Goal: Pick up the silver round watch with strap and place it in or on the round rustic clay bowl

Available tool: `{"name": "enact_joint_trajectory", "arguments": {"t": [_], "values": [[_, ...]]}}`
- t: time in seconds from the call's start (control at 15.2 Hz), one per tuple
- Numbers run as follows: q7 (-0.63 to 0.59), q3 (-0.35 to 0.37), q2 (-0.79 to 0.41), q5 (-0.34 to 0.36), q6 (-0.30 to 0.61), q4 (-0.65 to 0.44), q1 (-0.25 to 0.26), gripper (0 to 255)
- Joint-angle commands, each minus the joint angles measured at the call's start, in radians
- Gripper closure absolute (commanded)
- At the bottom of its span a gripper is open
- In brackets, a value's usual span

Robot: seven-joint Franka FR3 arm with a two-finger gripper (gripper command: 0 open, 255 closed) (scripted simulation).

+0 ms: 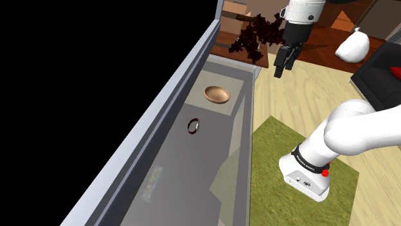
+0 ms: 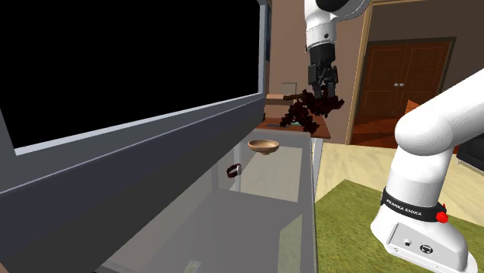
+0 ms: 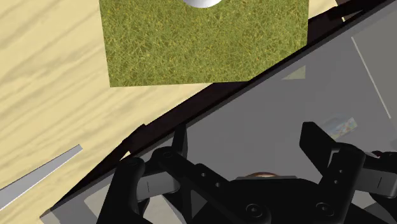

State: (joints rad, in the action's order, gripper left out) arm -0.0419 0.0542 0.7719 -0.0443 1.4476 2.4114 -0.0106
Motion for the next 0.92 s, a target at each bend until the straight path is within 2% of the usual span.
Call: {"name": "enact_joint_trajectory", "arguments": {"t": [0.0,0.4,0.86], "values": [[0.0,0.0,0.0,0.0,0.0,0.0,0.0,0],[-0.179,0.132,-0.054,-0.096,0.179,0.067,0.021,0],[-0.386,0.293,-0.204,-0.162,0.405,0.072,0.029,0]]}}
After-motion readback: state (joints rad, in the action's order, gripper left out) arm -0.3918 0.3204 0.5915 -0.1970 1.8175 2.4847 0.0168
